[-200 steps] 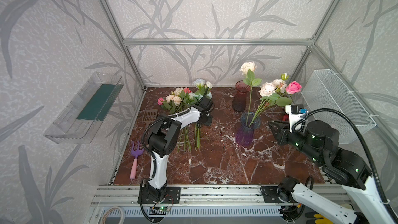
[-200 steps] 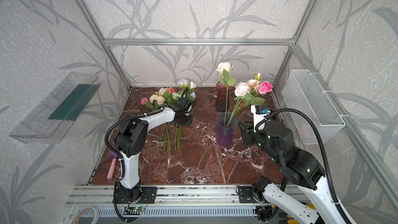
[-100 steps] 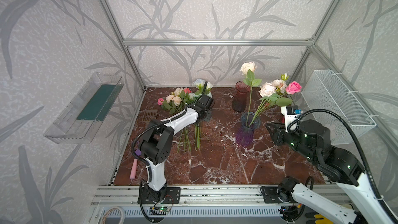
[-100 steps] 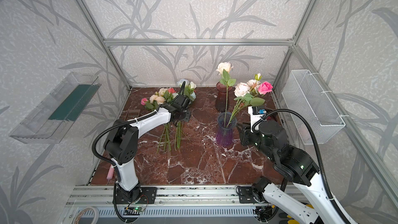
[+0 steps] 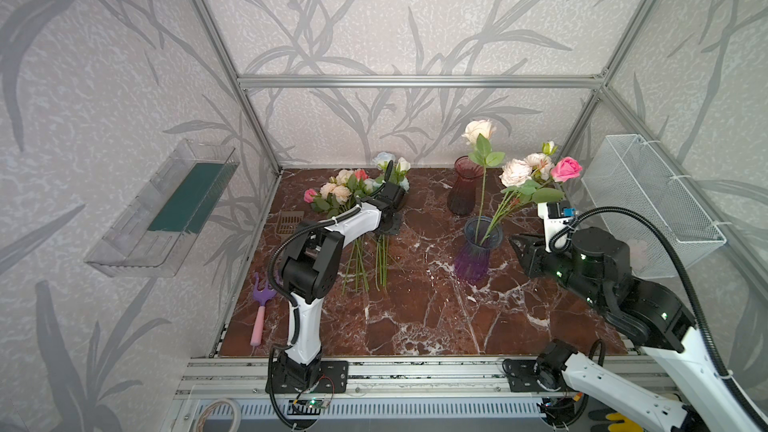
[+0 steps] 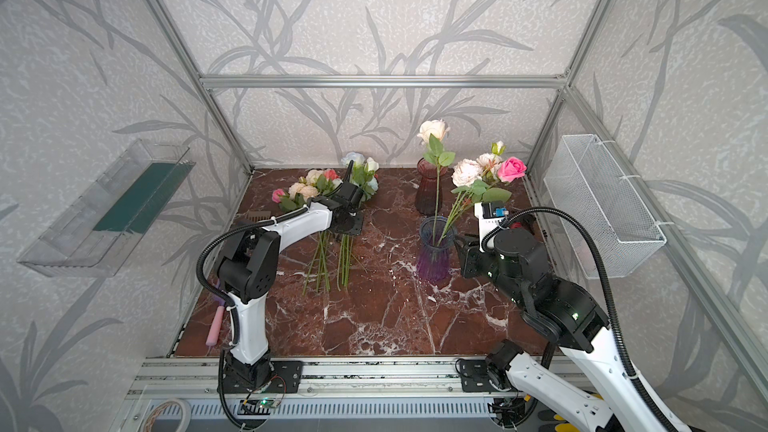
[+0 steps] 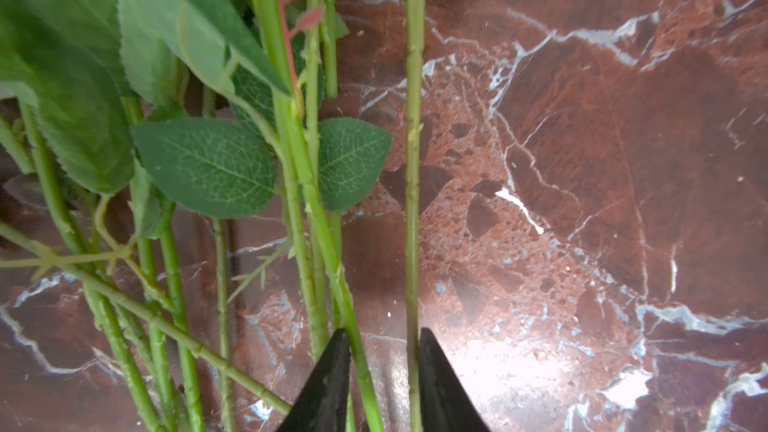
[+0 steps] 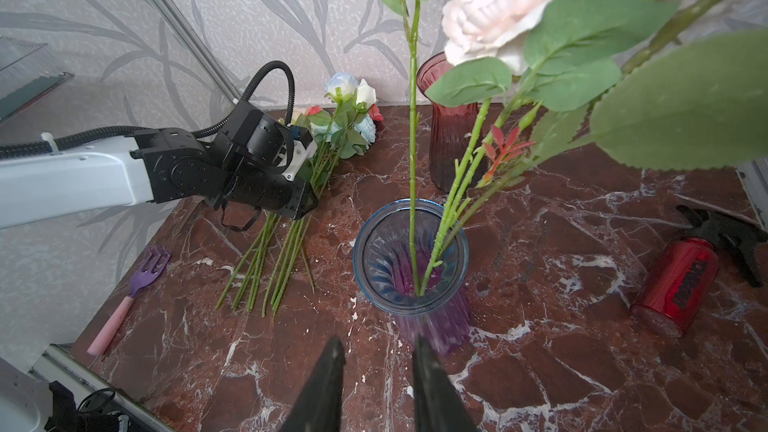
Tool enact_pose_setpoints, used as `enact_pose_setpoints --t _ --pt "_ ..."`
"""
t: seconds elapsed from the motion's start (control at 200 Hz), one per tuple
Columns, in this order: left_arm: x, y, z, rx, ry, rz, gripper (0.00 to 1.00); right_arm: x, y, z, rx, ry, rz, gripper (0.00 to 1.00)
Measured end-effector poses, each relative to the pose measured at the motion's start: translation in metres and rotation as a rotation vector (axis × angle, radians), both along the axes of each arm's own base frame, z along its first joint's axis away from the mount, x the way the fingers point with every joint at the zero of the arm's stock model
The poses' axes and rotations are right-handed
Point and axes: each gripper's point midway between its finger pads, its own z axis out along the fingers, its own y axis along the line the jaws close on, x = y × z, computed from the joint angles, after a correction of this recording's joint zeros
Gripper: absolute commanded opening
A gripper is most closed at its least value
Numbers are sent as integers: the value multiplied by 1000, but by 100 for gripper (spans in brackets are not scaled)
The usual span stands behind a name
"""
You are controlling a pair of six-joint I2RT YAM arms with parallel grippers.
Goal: Arrange the flowers into the vase
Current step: 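Close the left gripper on a pale blue rose stem and lift it upright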
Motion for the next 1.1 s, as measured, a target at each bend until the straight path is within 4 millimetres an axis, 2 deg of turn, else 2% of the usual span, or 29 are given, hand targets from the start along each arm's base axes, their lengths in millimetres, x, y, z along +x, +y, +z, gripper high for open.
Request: enact_pose_setpoints --t 0.18,0.38,0.445,0.53,0.795,0.935,1.1 --pt "-1 1 -1 6 4 4 26 1 1 0 -6 -5 4 29" --pt "-2 2 -4 9 11 10 14 1 1 0 -10 -6 8 30" --pt "-2 2 -4 10 12 11 5 1 2 -1 -12 -5 9 30" --pt "-2 3 -4 14 11 12 0 1 1 -1 -11 -5 9 30" --pt "-2 2 -3 9 10 12 0 1 1 -1 -11 -5 8 30" --pt "-2 1 -1 4 7 7 18 1 1 -1 -12 -5 9 30" --pt "-2 0 -4 0 21 2 19 1 2 -1 -10 -3 12 30"
